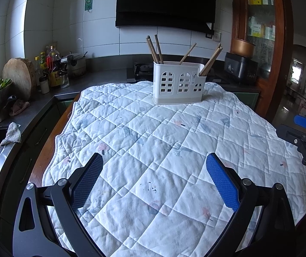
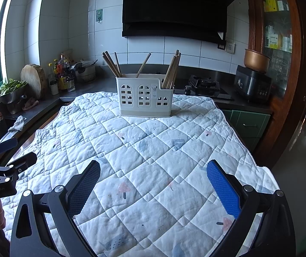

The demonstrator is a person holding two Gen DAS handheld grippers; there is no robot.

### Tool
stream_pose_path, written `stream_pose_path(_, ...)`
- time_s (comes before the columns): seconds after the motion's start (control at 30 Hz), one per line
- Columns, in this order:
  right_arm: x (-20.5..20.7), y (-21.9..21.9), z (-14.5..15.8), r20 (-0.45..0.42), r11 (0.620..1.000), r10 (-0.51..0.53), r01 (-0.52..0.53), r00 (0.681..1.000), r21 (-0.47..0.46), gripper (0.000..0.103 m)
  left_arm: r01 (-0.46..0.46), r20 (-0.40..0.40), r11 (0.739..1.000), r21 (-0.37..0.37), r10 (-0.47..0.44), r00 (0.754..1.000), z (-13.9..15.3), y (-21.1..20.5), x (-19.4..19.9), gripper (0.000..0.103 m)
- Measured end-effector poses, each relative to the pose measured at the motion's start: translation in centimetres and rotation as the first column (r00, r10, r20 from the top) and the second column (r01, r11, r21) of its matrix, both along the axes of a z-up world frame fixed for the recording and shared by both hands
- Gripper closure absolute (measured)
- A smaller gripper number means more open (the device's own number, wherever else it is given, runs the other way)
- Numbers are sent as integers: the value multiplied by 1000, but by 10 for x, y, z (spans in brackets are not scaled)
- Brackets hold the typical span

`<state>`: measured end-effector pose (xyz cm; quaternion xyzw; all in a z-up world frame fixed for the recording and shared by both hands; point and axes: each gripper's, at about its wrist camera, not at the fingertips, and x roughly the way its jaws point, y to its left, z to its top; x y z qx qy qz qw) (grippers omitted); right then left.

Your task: Organize utensils

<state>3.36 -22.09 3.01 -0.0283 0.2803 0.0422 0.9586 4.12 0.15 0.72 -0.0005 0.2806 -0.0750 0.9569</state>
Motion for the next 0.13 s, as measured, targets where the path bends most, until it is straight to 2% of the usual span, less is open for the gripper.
stream_pose_path(0.13, 0, 0, 0, 0, 1000, -2, 2, 1000, 4, 7, 6, -2, 1000, 0, -6, 1000, 1, 0, 1, 7)
